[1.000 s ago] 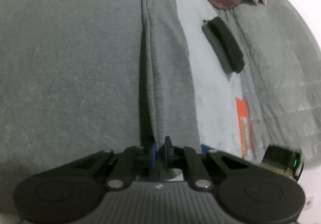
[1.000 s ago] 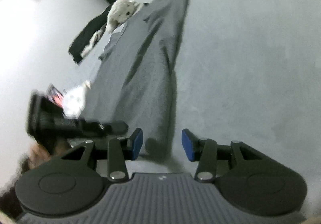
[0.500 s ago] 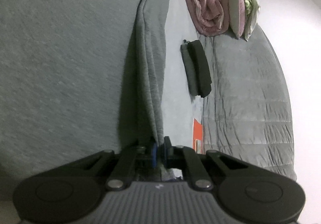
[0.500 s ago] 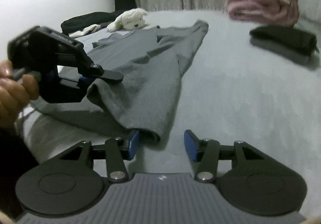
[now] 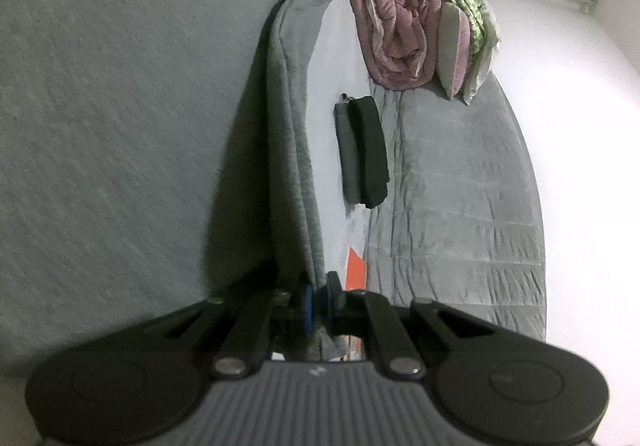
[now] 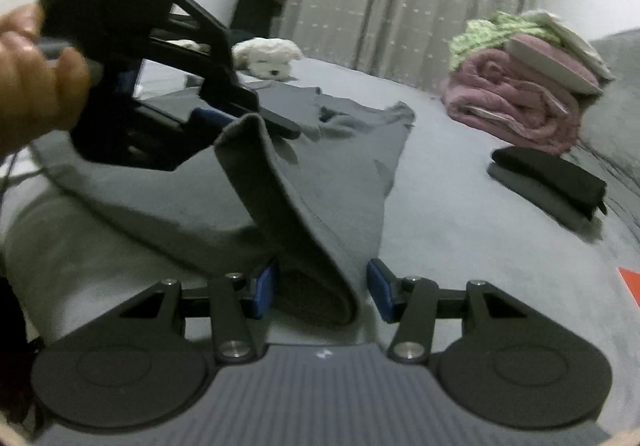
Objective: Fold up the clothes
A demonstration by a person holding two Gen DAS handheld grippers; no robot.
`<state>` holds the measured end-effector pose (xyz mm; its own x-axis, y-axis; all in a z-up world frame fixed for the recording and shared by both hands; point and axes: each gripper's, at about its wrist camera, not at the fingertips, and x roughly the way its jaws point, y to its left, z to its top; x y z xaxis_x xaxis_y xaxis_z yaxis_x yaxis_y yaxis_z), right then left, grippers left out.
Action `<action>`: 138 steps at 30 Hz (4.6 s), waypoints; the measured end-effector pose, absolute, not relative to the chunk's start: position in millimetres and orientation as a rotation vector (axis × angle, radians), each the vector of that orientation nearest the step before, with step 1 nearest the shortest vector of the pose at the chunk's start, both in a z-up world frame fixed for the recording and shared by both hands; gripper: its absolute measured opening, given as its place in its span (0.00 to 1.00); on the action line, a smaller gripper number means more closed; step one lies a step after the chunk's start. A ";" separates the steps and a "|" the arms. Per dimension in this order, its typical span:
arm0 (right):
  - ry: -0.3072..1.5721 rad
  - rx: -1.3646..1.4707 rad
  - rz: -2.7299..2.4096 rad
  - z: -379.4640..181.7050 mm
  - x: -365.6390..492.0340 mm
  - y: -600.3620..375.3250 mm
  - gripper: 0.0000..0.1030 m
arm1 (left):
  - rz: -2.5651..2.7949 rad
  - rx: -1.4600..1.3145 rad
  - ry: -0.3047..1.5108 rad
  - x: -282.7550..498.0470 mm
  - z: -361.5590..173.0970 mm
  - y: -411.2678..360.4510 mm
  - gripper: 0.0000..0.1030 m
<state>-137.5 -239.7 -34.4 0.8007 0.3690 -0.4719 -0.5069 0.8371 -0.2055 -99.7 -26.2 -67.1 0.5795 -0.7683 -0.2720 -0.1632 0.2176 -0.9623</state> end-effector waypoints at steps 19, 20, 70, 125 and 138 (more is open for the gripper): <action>0.381 -0.740 0.421 -57.2 -146.2 -244.7 0.03 | -0.433 -0.786 0.986 -102.8 -60.0 -36.2 0.03; 0.399 -0.734 0.438 -53.5 -143.4 -246.8 0.05 | -0.440 -0.784 0.992 -101.7 -59.6 -36.0 0.04; 0.845 0.503 0.704 -19.1 184.5 -264.1 0.39 | -0.142 -0.707 0.699 191.5 -54.2 62.9 0.36; 0.633 0.627 0.592 -20.1 317.4 -229.2 0.41 | 0.005 -0.641 0.531 227.8 -61.0 87.3 0.21; 0.699 0.518 0.548 -26.1 286.6 -228.1 0.41 | -0.031 -0.640 0.520 227.1 -67.1 87.4 0.28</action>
<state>286.6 -228.1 -26.1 0.6395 0.6217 -0.4521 -0.2904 0.7400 0.6067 227.1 87.4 -67.1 0.8719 -0.1848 -0.4536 -0.1297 0.8059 -0.5777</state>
